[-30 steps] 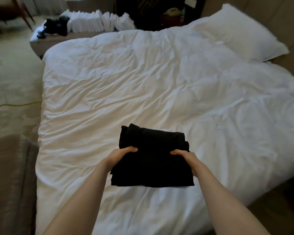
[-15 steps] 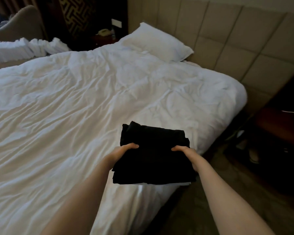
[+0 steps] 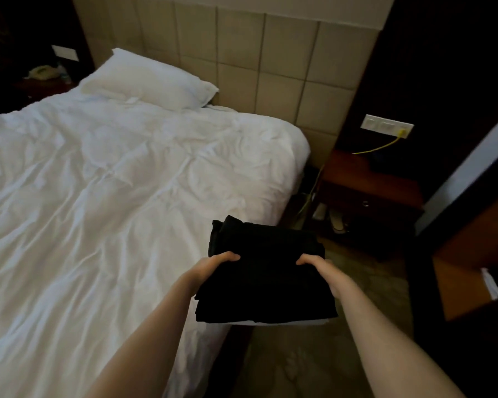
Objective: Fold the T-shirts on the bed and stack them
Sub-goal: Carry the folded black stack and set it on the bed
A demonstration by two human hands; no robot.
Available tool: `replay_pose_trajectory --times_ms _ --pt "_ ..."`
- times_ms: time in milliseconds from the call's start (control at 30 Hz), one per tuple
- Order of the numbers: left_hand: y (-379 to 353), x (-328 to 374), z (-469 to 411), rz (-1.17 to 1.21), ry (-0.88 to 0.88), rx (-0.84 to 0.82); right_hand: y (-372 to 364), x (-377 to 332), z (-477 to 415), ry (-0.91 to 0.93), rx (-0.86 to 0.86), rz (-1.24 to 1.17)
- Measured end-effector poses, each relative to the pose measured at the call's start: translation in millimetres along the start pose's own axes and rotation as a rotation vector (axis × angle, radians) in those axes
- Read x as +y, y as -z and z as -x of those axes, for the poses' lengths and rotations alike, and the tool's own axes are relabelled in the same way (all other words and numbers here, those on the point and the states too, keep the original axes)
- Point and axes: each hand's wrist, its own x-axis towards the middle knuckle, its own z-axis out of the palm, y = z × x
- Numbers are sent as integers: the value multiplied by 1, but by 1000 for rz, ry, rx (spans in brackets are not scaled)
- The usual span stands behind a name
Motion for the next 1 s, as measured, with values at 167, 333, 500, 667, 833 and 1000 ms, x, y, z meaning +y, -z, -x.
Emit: replay_pose_trajectory --times_ms 167,333,500,667,833,1000 --pt "-28 30 -33 -87 -2 -94 38 0 -5 -41 45 -85" --pt "-49 67 -78 -165 11 -186 67 -12 -29 -71 116 -148" --pt "-63 116 -132 -243 25 -267 90 -38 -60 -89 173 -201" --pt "-80 167 -176 -314 34 -323 108 -60 -87 -97 245 -288" --pt "-102 198 -215 -387 29 -374 129 -69 -105 -92 308 -377" --pt "-144 219 -245 -448 17 -403 161 -67 -119 -94 358 -438"
